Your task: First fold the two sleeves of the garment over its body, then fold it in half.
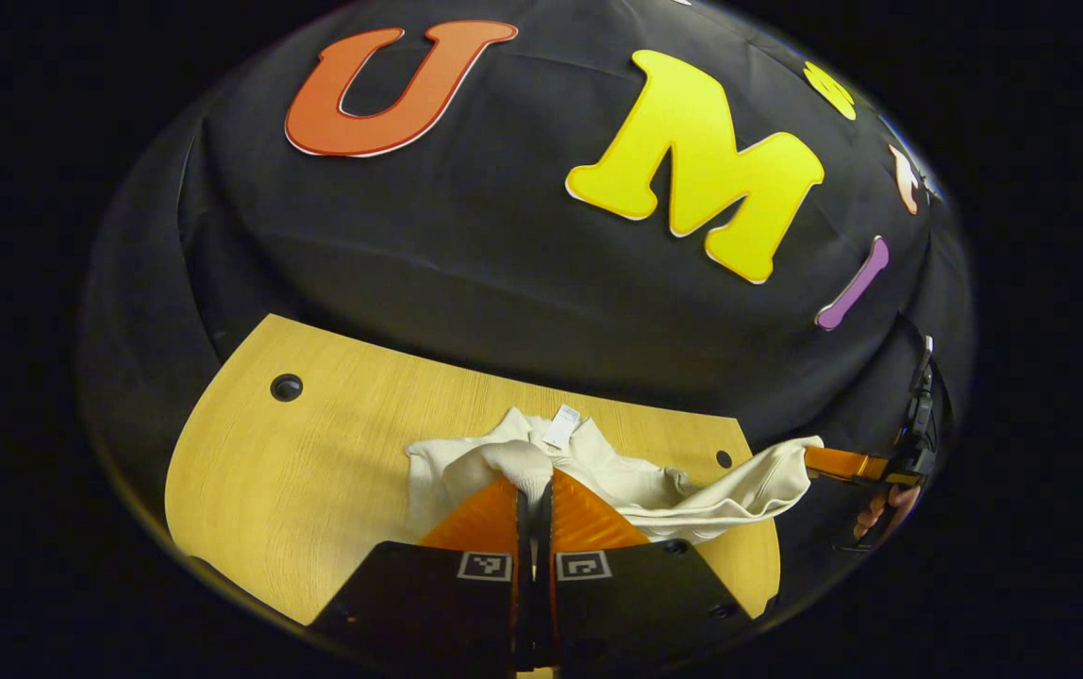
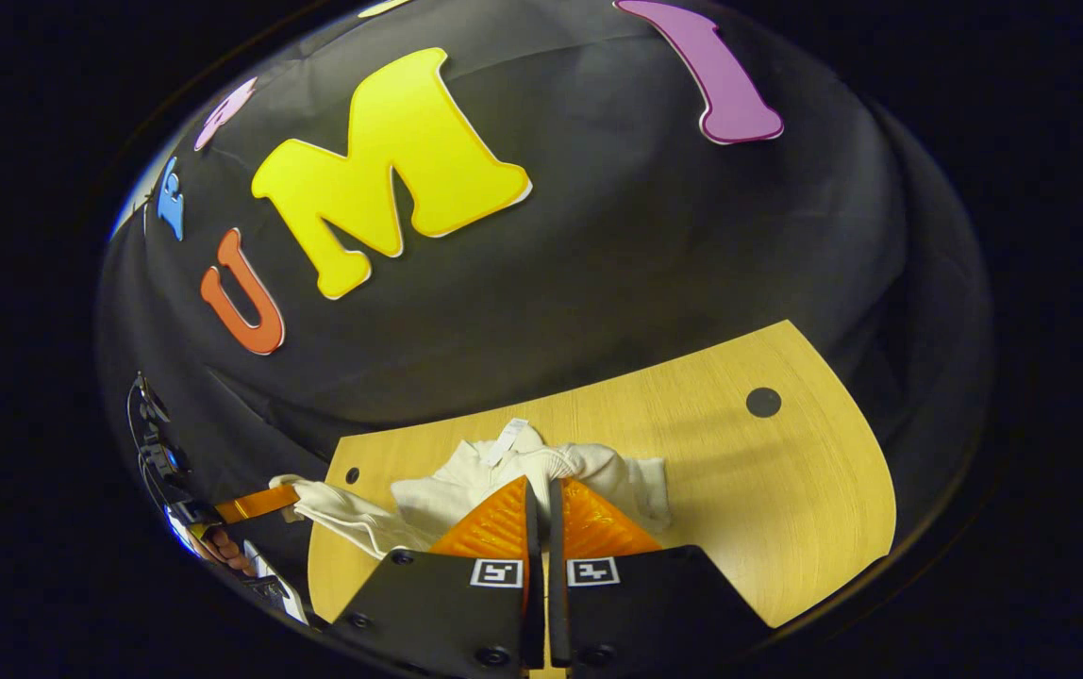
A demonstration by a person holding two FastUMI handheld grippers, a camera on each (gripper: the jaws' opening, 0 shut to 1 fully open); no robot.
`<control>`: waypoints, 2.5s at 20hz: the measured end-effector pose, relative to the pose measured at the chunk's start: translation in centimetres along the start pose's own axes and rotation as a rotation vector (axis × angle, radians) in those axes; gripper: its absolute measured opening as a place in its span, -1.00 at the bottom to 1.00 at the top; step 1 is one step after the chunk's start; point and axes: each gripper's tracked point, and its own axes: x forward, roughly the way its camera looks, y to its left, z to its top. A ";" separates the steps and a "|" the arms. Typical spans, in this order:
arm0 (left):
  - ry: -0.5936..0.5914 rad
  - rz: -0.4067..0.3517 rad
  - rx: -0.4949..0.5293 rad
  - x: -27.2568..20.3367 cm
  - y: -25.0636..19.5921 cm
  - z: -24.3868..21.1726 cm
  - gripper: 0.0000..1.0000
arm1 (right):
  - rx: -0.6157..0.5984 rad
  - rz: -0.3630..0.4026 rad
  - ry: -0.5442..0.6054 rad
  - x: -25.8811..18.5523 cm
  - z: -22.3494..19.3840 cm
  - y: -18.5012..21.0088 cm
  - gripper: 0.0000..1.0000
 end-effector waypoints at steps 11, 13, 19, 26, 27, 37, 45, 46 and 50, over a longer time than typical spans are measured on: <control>-0.058 0.098 0.003 14.9 4.5 0.2 -0.94 | -0.063 -0.057 0.000 15.9 -0.9 -3.2 -0.95; -0.068 0.126 0.019 18.1 5.7 -0.3 -0.94 | -0.066 -0.085 0.027 19.0 -2.5 -4.4 -1.00; -0.022 0.143 0.167 22.3 5.8 -2.2 -0.90 | -0.066 -0.136 0.017 23.8 -4.4 -5.8 -0.99; -0.117 0.149 0.213 20.0 5.5 0.2 0.34 | -0.028 -0.164 -0.090 21.3 -3.8 -6.9 -0.06; -0.142 0.166 0.223 19.3 5.7 0.8 0.86 | -0.035 -0.170 -0.112 20.6 -3.7 -6.5 -0.06; -0.407 0.224 0.233 4.1 3.6 5.7 0.94 | -0.195 -0.134 -0.325 3.7 -3.0 -0.5 0.82; -0.636 0.119 0.230 -16.0 -4.0 6.4 0.93 | -0.311 -0.053 -0.629 -15.9 -1.4 8.5 0.84; -0.650 0.101 0.234 -17.4 -4.8 5.7 0.94 | -0.335 -0.055 -0.662 -17.6 -1.6 9.0 0.83; -0.714 0.109 0.248 -23.0 -5.8 2.8 0.95 | -0.370 -0.083 -0.716 -21.3 -3.5 9.9 0.87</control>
